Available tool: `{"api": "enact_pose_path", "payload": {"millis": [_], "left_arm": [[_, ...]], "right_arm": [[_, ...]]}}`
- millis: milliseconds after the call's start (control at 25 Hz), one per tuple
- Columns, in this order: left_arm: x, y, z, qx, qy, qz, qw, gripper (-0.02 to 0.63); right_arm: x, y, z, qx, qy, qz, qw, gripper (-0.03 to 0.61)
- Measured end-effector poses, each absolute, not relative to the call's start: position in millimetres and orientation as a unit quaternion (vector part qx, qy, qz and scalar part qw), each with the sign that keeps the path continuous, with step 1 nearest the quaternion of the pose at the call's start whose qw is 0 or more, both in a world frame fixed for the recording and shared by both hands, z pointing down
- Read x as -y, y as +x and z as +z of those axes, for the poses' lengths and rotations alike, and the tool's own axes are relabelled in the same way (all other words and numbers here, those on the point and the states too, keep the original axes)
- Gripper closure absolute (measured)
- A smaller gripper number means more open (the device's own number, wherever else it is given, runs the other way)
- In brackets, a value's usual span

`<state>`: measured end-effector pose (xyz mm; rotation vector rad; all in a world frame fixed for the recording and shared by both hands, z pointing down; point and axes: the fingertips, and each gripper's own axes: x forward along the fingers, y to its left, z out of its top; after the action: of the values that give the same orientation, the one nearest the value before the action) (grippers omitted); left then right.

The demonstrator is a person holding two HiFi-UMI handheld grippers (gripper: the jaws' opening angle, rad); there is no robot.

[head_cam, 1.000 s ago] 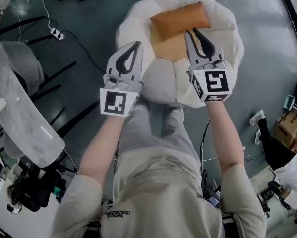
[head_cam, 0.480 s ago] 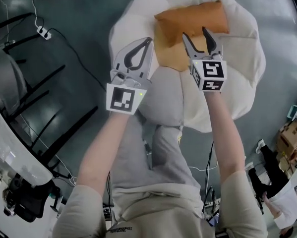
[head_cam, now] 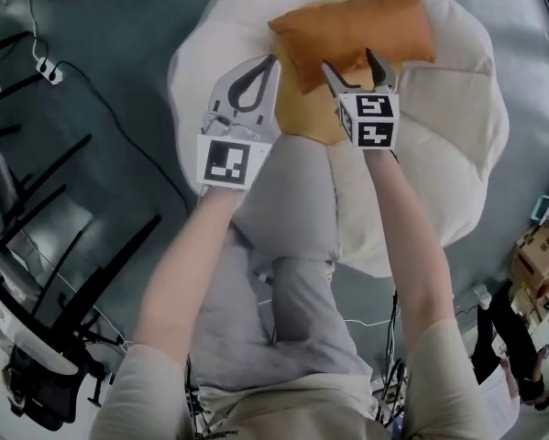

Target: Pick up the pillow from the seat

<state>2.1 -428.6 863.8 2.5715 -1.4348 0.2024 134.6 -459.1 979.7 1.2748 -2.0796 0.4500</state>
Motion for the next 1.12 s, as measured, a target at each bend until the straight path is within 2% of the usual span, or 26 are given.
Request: {"api": "enact_pose_path", "payload": {"millis": [360,520,680,880,960,1040,1120], "left_arm": [[427,35,920,0.459,0.879,0.082,0.101,0.604],[429,37,929,0.461,0.877,0.08,0.106,0.604],[429,29,932,0.473,0.869,0.079,0.12,0.604],[424,17,924,0.474,0.869,0.085,0.113,0.604],[425,14,914,0.477,0.867,0.09,0.113,0.604],[424,15,900,0.477,0.867,0.09,0.112,0.604],[422,16,883,0.469,0.872,0.093,0.101,0.604]], "right_arm": [[468,133,1028,0.789,0.482,0.155,0.349,0.201],[475,134,1044,0.783,0.486,0.178,0.345,0.234],[481,137,1050,0.779,0.492,0.194,0.335,0.305],[480,138,1031,0.772,0.506,0.212,0.321,0.44],[477,141,1018,0.775,0.512,0.208,0.306,0.468],[475,149,1003,0.773,0.523,0.209,0.291,0.523],[471,159,986,0.769,0.533,0.22,0.274,0.542]]}}
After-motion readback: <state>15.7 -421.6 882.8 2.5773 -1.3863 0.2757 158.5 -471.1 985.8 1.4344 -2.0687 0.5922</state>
